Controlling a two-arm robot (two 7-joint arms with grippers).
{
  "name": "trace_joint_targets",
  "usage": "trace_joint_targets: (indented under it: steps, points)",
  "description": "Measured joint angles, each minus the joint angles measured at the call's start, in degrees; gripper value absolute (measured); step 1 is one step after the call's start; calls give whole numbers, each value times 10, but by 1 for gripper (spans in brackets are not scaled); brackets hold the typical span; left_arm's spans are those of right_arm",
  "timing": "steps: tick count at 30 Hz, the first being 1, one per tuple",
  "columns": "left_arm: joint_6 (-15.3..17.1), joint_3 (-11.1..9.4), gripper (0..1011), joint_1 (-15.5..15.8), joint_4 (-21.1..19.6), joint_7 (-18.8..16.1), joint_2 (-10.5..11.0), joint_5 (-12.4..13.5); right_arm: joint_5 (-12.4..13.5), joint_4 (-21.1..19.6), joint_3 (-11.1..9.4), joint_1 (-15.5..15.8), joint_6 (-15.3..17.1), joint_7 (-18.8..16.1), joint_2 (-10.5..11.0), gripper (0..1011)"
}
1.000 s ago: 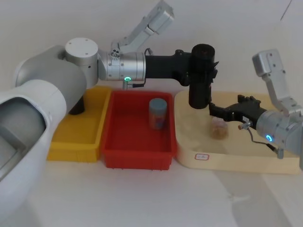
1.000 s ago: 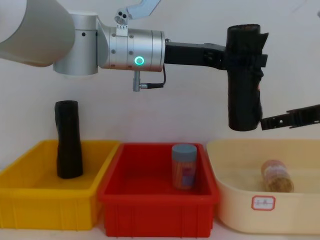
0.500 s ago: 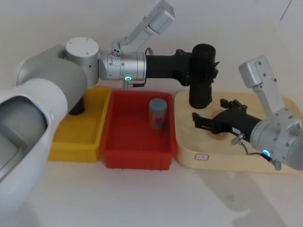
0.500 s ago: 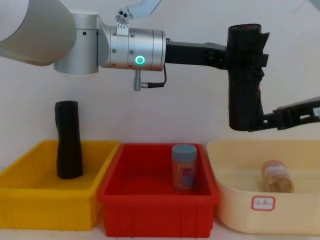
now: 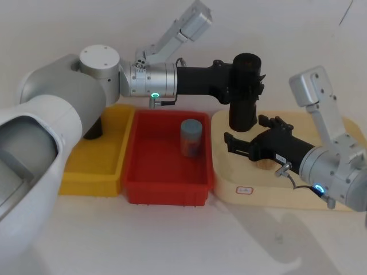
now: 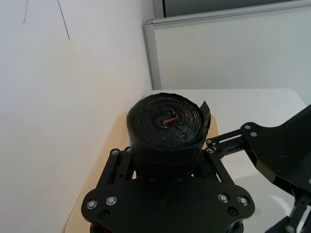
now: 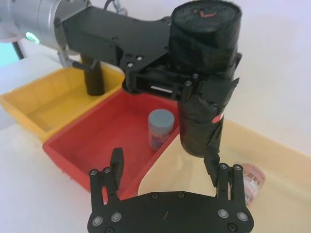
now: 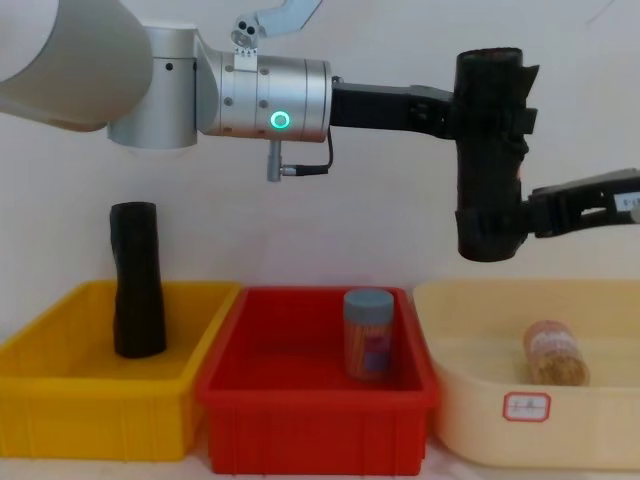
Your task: Pick up the garbage bag with the one hand and transfer it to the other hand.
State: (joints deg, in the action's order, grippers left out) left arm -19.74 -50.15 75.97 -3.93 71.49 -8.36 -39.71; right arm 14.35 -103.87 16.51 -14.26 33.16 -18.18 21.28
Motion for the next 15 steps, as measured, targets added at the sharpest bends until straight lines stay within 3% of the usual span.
trace_joint_targets:
  steps: [15]
  points:
    - [0, 0, 446, 0, 1, 0, -1, 0, -29, 29, -4, -9, -1, 80, -48, 1001]
